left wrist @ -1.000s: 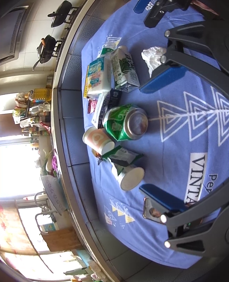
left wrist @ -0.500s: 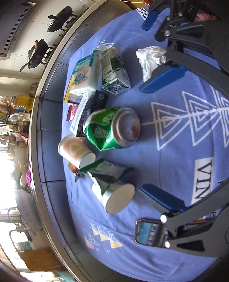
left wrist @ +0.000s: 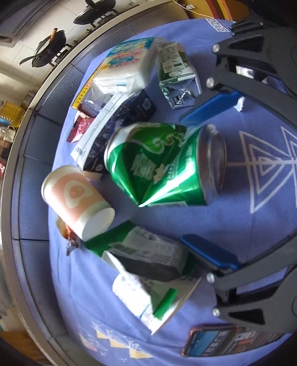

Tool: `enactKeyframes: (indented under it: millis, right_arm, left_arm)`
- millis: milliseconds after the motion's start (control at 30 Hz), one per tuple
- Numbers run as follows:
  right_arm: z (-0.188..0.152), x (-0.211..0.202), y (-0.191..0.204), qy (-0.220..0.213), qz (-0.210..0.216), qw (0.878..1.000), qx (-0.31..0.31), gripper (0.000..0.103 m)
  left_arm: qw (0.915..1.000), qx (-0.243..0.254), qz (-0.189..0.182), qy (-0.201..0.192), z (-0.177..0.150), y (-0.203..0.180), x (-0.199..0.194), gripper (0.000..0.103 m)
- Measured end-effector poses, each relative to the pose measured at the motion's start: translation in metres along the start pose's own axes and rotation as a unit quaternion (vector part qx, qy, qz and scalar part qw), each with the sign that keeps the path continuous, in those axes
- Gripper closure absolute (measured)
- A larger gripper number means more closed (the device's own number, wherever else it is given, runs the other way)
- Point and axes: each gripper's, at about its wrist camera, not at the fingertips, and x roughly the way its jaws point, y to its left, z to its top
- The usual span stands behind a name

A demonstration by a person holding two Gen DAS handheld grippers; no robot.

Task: Collect trash
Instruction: 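Close left gripper on the green can while right gripper grasps the white tissue, then carry can and tissue over the wicker basket and open both grippers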

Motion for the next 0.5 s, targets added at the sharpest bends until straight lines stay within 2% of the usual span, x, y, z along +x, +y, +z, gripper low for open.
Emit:
enactKeyframes:
  millis: [67,100,233,267,300,400,500]
  right_arm:
    - [0.002,0.005,0.001,0.001,-0.001,1.000,-0.009,0.025]
    - [0.002,0.007,0.001,0.000,-0.001,1.000,-0.013,0.029]
    - [0.001,0.013,0.006,0.003,0.009,0.999,-0.031,0.064]
    - [0.002,0.013,0.005,0.002,0.010,0.999,-0.034,0.067]
    - [0.001,0.012,0.006,-0.001,0.010,0.999,-0.037,0.075]
    - [0.001,0.005,0.002,-0.006,0.020,0.999,-0.028,0.082]
    - [-0.002,-0.014,-0.009,-0.029,0.045,0.999,-0.005,0.083]
  left_arm:
    - [0.9980,-0.032,-0.055,0.006,-0.003,0.008,0.003,0.037]
    - [0.9973,-0.040,-0.061,0.006,-0.004,0.008,0.003,0.039]
    - [0.9970,-0.047,-0.061,-0.006,-0.012,0.008,-0.001,0.039]
    - [0.9968,-0.049,-0.062,-0.006,-0.015,0.008,-0.003,0.039]
    - [0.9967,-0.051,-0.063,-0.008,-0.017,0.008,-0.004,0.039]
    - [0.9962,-0.056,-0.063,-0.021,-0.031,0.009,-0.019,0.040]
    - [0.9959,-0.046,-0.069,-0.036,-0.044,0.007,-0.041,0.040]
